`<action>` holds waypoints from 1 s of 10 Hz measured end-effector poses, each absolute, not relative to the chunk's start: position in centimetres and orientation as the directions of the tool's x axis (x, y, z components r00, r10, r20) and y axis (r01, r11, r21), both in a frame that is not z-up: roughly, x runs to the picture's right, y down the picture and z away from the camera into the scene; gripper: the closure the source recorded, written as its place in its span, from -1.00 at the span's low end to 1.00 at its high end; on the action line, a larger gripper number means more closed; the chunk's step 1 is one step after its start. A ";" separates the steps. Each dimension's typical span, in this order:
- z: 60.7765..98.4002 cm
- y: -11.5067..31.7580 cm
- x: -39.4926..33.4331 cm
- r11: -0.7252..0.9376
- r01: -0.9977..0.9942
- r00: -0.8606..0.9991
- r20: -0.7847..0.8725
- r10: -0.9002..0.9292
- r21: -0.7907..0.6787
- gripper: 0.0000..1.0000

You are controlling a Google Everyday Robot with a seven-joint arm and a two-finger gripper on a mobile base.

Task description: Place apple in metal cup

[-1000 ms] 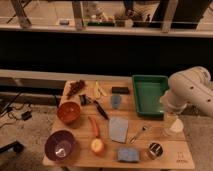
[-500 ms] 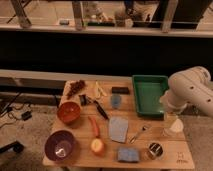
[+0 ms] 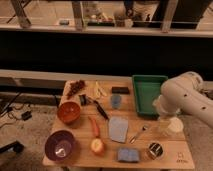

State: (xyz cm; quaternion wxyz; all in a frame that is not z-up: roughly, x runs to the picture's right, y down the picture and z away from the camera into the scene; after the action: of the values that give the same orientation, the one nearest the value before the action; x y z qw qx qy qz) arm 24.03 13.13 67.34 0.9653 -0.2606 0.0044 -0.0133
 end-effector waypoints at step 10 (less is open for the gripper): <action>63.0 20.0 10.2 0.807 0.312 0.950 0.192 -0.247 -0.502 -0.60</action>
State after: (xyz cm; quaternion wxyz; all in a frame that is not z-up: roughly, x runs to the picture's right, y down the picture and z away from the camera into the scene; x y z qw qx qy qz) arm 10.15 20.04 63.02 0.9486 -0.2738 -0.0589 -0.1473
